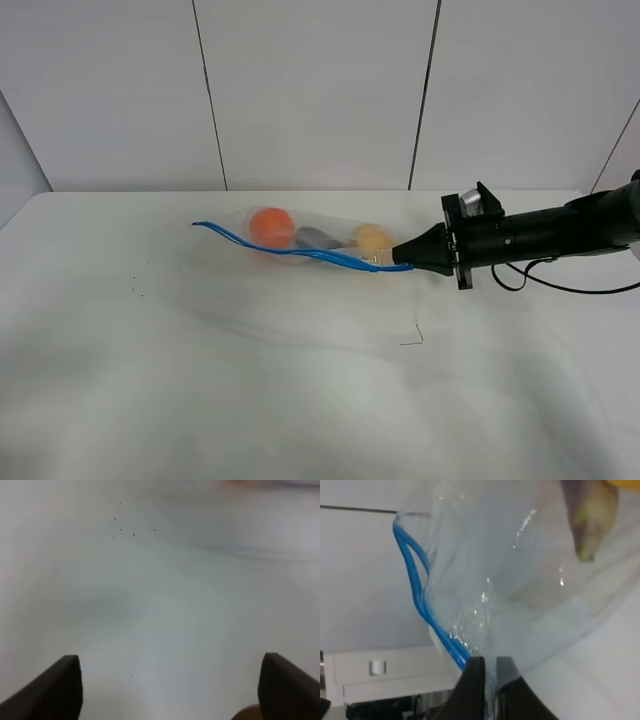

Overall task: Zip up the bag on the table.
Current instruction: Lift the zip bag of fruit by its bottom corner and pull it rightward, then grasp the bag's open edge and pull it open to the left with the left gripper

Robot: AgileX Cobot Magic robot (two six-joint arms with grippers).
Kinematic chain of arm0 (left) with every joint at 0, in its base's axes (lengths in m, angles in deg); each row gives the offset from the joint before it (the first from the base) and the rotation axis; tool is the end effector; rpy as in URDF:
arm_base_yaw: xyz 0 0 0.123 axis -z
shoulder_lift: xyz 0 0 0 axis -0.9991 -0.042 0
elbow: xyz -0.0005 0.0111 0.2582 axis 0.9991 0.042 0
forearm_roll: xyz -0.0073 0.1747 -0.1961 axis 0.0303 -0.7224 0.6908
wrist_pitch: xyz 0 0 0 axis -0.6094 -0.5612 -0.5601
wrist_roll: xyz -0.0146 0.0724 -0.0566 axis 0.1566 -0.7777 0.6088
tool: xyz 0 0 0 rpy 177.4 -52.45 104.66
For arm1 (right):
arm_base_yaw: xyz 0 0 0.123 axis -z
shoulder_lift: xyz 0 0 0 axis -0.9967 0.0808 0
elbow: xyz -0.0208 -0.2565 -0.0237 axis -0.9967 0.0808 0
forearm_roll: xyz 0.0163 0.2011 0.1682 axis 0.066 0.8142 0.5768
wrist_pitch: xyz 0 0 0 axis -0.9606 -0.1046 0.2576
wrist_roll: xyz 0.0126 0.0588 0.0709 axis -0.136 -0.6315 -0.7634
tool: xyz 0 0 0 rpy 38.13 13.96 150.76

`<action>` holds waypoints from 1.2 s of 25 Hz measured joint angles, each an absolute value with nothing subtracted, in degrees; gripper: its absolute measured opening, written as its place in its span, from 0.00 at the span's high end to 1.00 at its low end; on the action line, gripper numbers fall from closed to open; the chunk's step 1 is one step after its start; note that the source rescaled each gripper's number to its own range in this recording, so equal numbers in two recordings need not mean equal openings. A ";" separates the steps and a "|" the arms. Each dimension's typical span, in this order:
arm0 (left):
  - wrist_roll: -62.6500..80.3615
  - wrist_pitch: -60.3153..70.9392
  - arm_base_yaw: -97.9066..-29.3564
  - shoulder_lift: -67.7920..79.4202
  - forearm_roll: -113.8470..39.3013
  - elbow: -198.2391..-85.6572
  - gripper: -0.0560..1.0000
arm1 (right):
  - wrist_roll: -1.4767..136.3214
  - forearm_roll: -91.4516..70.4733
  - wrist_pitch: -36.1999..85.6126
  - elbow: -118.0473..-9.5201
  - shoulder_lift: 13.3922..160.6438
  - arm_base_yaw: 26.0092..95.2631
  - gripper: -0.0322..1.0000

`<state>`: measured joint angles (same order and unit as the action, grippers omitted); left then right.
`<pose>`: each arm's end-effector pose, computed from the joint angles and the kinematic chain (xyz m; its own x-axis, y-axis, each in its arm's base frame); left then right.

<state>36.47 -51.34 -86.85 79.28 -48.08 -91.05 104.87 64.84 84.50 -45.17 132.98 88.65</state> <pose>0.0327 -0.0042 0.2825 -0.4398 0.0949 -0.8931 0.0891 0.9941 0.0618 0.3503 0.0663 0.0996 -0.9769 0.1302 -0.1697 -0.1099 0.3751 0.9205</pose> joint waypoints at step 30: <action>36.74 -50.68 -86.85 79.23 -48.08 -91.37 0.00 | 101.29 66.28 84.57 -45.16 129.90 88.65 0.97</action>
<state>36.74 -50.68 -86.85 79.23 -48.08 -91.37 101.29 66.28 84.57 -45.16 129.90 88.65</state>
